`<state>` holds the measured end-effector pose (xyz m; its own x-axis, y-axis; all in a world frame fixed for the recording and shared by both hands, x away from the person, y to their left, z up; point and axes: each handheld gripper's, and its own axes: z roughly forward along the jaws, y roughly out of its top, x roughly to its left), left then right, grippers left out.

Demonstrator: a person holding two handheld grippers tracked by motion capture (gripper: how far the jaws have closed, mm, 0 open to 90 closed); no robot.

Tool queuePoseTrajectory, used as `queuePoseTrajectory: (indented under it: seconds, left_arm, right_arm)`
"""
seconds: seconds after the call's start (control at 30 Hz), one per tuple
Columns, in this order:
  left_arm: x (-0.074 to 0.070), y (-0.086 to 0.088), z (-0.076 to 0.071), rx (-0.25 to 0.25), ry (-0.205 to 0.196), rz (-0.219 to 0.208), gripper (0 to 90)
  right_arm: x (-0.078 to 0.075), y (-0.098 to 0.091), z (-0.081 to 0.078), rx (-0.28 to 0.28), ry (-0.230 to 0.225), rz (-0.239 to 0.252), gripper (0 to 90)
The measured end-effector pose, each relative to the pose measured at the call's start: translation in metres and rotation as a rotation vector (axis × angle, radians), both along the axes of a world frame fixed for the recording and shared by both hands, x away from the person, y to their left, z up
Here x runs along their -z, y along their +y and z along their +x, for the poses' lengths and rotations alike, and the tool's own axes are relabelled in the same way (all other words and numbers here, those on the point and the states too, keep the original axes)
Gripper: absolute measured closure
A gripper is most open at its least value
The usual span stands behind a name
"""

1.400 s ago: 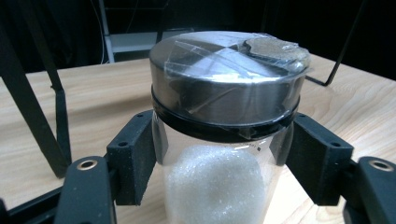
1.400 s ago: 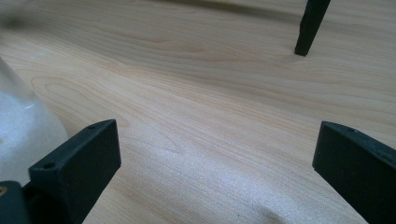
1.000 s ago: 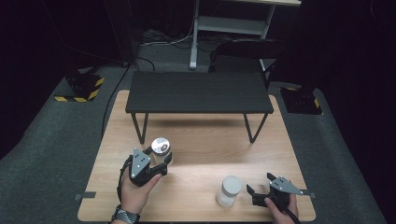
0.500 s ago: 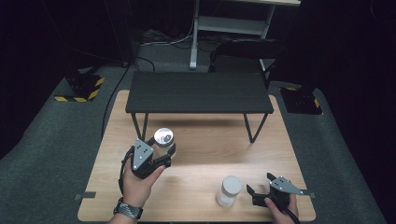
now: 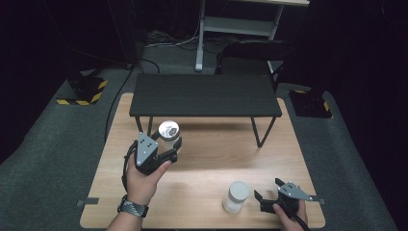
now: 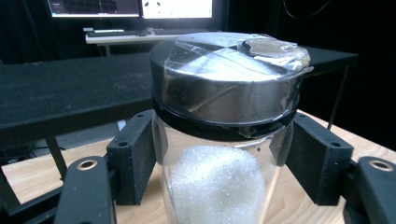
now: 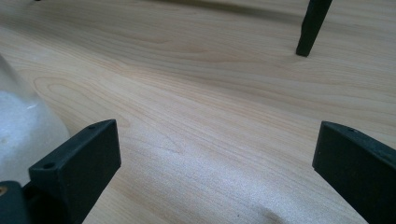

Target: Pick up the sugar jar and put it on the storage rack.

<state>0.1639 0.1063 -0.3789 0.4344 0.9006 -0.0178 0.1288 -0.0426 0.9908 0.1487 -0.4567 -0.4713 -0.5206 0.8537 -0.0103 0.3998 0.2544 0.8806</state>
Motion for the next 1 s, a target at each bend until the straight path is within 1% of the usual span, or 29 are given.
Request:
queuePoseTrajectory:
  seconds: [0.17, 0.27, 0.4, 0.47, 0.5, 0.53, 0.57, 0.73, 0.9, 1.0]
  left_arm:
    - [-0.012, -0.001, 0.009, 0.003, 0.011, 0.012, 30.6]
    - [-0.022, -0.003, 0.016, -0.001, 0.019, 0.04, 30.7]
    - [-0.034, -0.004, 0.025, -0.001, 0.035, 0.051, 30.6]
    - [-0.039, -0.005, 0.028, -0.003, 0.038, 0.052, 30.6]
    - [-0.039, -0.005, 0.028, -0.003, 0.038, 0.052, 30.6]
    - [-0.042, -0.005, 0.032, -0.004, 0.044, 0.046, 30.6]
    - [-0.046, -0.007, 0.035, -0.006, 0.049, 0.048, 30.6]
    - [-0.051, -0.008, 0.042, -0.01, 0.054, 0.052, 30.6]
    - [-0.061, -0.012, 0.051, -0.016, 0.057, 0.072, 30.6]
    - [-0.065, -0.013, 0.055, -0.017, 0.06, 0.069, 30.6]
  right_arm:
    - [0.0, -0.001, 0.0, 0.003, 0.001, 0.003, 0.7]
    - [0.0, -0.001, 0.0, 0.002, 0.0, 0.002, 0.7]
    - [0.0, -0.001, 0.0, 0.001, 0.001, 0.003, 0.7]
    - [0.0, -0.001, 0.0, 0.002, 0.001, 0.002, 0.7]
    - [0.0, -0.001, 0.0, 0.002, 0.001, 0.002, 0.7]
    - [0.0, -0.001, 0.0, 0.002, 0.0, 0.002, 0.7]
    - [0.0, -0.002, 0.0, 0.002, -0.001, 0.002, 0.7]
    - [0.0, -0.003, 0.0, 0.003, -0.001, 0.004, 0.7]
    - [0.001, -0.003, 0.0, 0.005, -0.002, 0.007, 0.7]
    - [0.001, -0.003, 0.0, 0.005, -0.003, 0.007, 0.7]
